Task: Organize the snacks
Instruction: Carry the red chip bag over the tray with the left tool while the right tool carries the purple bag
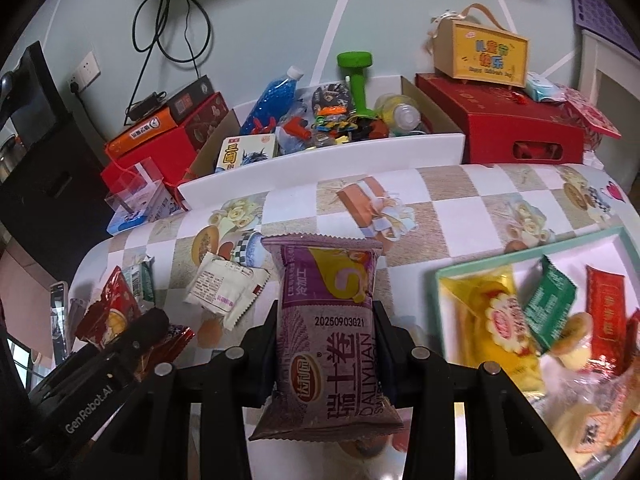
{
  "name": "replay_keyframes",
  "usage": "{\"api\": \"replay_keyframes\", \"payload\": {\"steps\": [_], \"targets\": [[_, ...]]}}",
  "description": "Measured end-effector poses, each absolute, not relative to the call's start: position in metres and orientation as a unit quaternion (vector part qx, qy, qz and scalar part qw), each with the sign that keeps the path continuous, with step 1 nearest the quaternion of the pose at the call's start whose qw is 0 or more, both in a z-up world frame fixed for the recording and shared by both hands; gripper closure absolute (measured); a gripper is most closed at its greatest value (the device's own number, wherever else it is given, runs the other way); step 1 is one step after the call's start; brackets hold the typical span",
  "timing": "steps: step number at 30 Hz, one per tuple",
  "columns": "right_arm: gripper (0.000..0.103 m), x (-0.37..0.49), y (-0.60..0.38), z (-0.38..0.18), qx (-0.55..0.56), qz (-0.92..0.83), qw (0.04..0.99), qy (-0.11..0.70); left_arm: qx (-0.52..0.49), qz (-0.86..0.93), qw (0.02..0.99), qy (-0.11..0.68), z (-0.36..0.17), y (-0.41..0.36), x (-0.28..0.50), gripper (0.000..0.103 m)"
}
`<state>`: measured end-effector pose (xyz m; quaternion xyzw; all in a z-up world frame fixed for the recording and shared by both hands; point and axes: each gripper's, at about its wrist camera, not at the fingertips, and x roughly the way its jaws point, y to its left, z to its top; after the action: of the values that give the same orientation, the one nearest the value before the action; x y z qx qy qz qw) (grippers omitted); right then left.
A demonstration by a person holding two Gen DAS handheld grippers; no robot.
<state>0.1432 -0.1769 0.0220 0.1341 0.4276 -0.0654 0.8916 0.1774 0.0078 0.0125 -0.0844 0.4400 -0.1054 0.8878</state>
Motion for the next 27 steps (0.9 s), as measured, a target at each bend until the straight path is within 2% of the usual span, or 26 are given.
{"api": "replay_keyframes", "payload": {"steps": [13, 27], "targets": [[0.060, 0.099, -0.232, 0.040, 0.169, -0.122, 0.887, 0.411, -0.053, -0.167, 0.884, 0.434, 0.036, -0.051, 0.150, 0.048], [0.060, 0.042, -0.350, 0.059, 0.251, -0.235, 0.869, 0.356, -0.016, -0.259, 0.859, 0.442, 0.043, -0.142, 0.128, 0.048]]}}
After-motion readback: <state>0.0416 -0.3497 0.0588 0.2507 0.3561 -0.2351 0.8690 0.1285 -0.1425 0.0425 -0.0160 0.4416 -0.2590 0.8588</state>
